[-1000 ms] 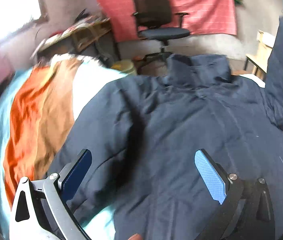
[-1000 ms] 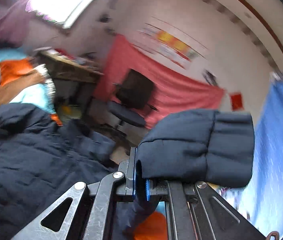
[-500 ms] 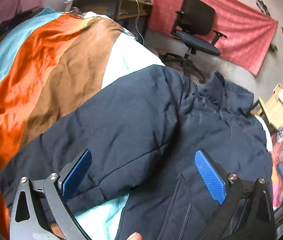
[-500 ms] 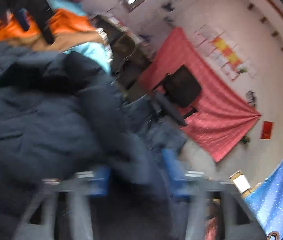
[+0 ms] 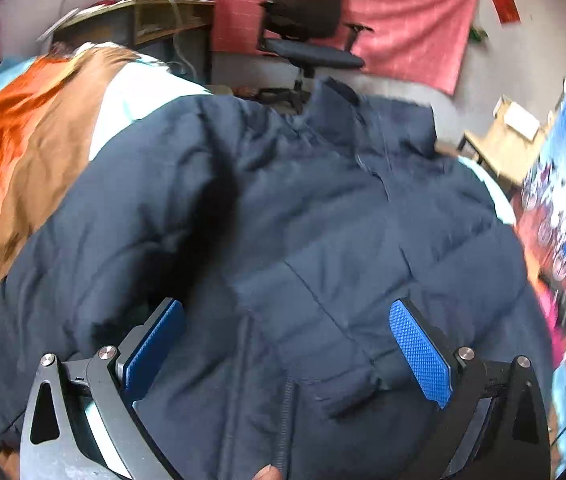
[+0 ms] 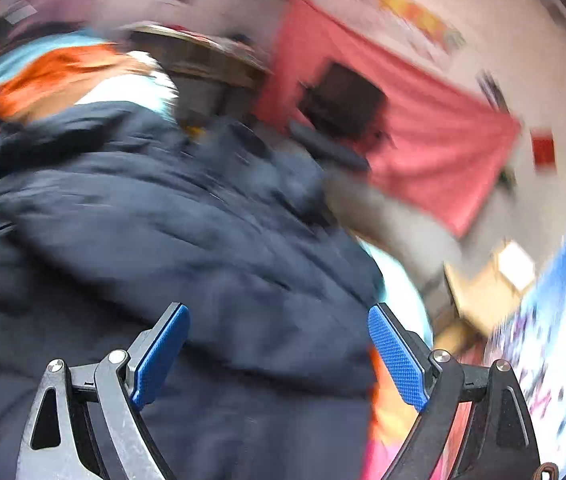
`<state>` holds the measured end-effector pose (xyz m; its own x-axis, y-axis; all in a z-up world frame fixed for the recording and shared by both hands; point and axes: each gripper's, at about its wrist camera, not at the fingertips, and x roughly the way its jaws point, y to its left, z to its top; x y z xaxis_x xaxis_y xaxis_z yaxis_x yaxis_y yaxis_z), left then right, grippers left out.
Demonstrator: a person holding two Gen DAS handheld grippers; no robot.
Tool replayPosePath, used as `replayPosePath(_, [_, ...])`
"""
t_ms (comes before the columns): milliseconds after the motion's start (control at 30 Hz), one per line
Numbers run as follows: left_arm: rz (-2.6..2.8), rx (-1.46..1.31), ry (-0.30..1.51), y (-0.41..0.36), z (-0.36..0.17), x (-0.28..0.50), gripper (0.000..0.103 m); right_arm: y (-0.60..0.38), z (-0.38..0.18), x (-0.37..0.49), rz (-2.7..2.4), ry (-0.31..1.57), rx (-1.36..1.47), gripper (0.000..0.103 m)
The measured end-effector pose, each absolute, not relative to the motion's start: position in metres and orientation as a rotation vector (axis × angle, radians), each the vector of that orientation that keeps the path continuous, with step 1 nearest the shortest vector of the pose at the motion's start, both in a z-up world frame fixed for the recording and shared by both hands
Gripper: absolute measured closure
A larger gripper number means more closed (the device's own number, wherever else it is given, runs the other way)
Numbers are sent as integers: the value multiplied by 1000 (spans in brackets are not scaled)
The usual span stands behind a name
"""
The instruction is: Fold large clothes
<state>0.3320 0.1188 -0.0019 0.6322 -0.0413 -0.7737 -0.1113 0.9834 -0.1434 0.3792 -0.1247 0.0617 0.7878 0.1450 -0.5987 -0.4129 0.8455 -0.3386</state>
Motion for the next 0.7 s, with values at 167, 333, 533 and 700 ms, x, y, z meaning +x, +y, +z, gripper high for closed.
replayPosePath(167, [100,-88,936,101,-21,344,2,-180,57,428,250,688,-176,12])
replayPosePath(333, [127,-43,992,96,-47,352,2,-202,44,444,223,728,-36,31])
replayPosePath(533, [119,-19,972,94,-59,352,2,-204,10,455,244,799,-11,52])
replayPosePath(700, [106,-74,974,99,-67,355,1,-202,-7,460,254,826,-6,52])
